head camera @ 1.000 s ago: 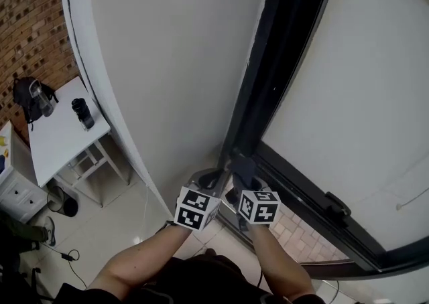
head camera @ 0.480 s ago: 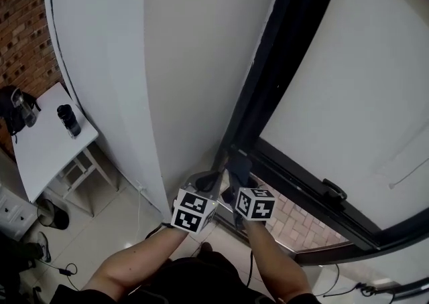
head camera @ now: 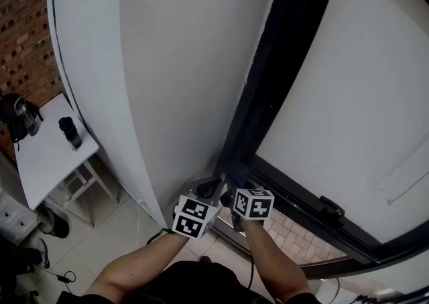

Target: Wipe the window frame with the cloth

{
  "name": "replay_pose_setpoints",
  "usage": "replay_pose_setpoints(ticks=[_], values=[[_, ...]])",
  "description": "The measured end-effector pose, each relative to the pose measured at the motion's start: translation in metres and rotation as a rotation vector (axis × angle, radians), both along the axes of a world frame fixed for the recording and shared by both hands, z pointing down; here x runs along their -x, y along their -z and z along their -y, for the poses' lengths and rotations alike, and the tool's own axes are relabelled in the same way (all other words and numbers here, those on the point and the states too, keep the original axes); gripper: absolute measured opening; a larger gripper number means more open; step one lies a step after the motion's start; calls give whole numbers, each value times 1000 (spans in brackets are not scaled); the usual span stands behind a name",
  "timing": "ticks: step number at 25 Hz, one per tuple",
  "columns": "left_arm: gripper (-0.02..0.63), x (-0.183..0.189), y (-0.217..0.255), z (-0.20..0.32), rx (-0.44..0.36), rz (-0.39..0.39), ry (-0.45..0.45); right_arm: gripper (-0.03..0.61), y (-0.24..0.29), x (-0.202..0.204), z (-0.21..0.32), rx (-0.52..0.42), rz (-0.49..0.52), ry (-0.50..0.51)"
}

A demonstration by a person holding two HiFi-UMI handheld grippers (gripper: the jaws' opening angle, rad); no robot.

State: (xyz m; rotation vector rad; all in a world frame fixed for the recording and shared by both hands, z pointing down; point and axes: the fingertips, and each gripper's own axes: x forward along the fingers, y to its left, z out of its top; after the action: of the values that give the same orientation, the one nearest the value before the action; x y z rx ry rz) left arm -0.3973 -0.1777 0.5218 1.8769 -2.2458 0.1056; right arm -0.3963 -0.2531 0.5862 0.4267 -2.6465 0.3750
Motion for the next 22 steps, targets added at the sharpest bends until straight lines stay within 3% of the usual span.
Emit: replay_pose_setpoints(ticks=[10,22], values=[[-6,1,34,5,-64,3,5,133,64,-2,0,-28,54,-8],[-6,-3,103,16,-120,11,-29,133,153,-7,10,-151,101,-28]])
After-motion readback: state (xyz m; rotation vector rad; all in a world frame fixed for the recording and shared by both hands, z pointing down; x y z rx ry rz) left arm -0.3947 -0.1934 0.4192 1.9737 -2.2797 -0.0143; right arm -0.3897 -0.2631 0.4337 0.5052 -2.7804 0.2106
